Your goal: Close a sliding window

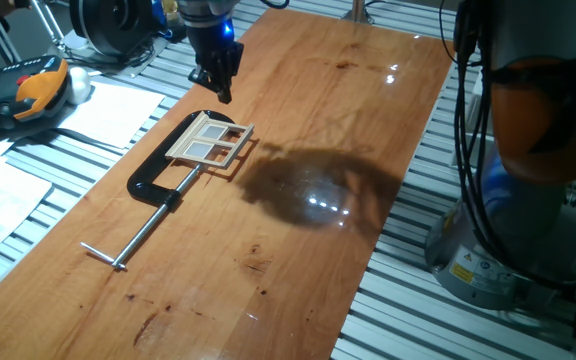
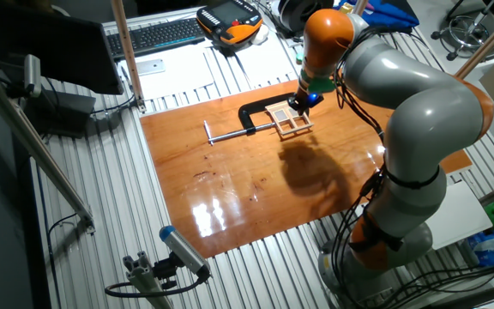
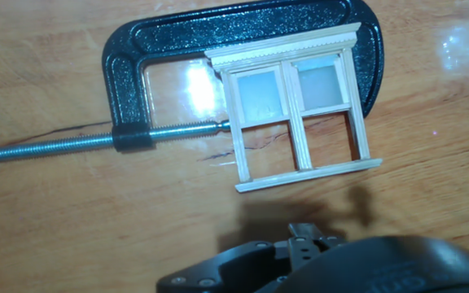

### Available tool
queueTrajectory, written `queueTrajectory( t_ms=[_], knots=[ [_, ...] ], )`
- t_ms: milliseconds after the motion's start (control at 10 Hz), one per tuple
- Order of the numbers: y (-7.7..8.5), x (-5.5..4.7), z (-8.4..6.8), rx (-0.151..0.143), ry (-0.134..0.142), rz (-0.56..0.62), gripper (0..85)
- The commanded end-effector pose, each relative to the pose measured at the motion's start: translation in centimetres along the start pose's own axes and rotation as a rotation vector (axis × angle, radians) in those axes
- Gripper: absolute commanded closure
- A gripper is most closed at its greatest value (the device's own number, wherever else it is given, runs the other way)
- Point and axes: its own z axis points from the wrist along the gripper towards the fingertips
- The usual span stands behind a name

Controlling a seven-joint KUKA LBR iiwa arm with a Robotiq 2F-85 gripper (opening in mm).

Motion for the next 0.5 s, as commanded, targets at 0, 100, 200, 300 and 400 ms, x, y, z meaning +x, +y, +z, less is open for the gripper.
queueTrajectory(
  t_ms=[0, 100, 200, 300, 400],
  knots=[
    [0.05, -0.13, 0.15, 0.0, -0.001, 0.001, 85.0],
    [0.08, -0.33, 0.3, -0.006, -0.001, 0.004, 85.0],
    [0.11, -0.47, 0.41, -0.008, 0.0, 0.006, 85.0],
    [0.12, -0.52, 0.45, -0.008, 0.0, 0.008, 85.0],
    [0.13, -0.52, 0.44, -0.008, 0.0, 0.009, 85.0]
  ],
)
